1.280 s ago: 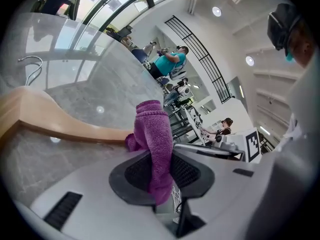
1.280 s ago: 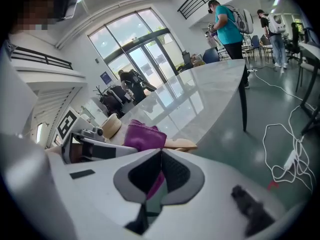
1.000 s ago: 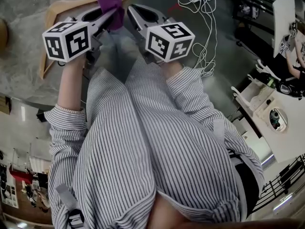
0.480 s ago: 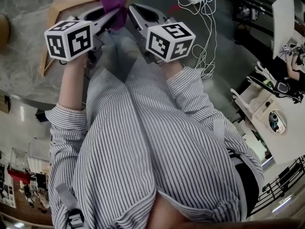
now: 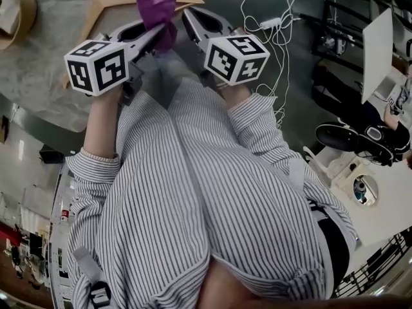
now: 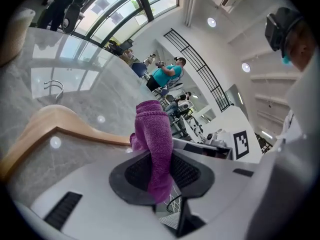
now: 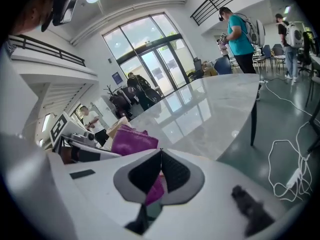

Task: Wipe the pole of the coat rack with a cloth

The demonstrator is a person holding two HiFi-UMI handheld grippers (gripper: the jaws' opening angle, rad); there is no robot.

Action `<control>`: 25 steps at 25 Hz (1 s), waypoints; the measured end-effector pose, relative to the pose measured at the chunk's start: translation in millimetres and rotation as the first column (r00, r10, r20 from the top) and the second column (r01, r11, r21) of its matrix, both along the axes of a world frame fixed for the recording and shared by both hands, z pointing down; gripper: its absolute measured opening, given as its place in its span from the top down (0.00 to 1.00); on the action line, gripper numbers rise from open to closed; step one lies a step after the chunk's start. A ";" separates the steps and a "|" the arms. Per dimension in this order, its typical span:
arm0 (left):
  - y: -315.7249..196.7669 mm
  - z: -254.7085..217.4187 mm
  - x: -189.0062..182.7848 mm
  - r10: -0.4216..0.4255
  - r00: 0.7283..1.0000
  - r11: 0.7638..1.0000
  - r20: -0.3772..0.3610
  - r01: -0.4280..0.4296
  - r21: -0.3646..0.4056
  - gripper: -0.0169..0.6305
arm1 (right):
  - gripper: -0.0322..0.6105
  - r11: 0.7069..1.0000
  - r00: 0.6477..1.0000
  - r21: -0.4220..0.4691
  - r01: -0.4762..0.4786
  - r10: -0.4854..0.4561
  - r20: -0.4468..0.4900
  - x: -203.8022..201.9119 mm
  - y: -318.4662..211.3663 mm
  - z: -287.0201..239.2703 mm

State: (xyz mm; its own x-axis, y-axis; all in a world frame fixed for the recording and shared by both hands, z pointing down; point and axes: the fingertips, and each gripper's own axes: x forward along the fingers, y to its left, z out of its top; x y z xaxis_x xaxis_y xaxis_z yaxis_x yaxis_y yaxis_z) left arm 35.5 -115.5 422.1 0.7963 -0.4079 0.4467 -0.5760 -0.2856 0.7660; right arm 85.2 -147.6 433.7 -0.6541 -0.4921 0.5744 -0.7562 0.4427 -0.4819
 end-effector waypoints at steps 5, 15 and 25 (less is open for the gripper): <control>5.8 -25.8 -17.9 -0.077 0.997 0.996 0.006 0.077 0.053 0.82 | 0.93 0.997 0.997 0.046 0.070 -0.070 0.016 -15.4 -0.6 -21.4; 16.1 -85.6 -96.4 -0.345 0.939 0.923 0.002 0.338 0.186 0.82 | 0.93 0.960 0.971 0.170 0.223 -0.234 0.046 -73.4 0.5 -82.6; 33.2 -128.7 -150.0 -0.540 0.840 0.798 -0.051 0.530 0.288 0.82 | 0.93 0.899 0.920 0.263 0.351 -0.384 0.084 -130.3 12.4 -129.2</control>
State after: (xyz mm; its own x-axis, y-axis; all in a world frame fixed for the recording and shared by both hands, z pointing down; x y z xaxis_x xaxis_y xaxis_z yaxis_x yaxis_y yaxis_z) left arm -114.5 -82.2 293.4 0.4017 -0.8752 0.2694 -0.7233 -0.1228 0.6795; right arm -45.1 -135.2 304.5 -0.8755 -0.3131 0.3681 -0.4551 0.7903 -0.4102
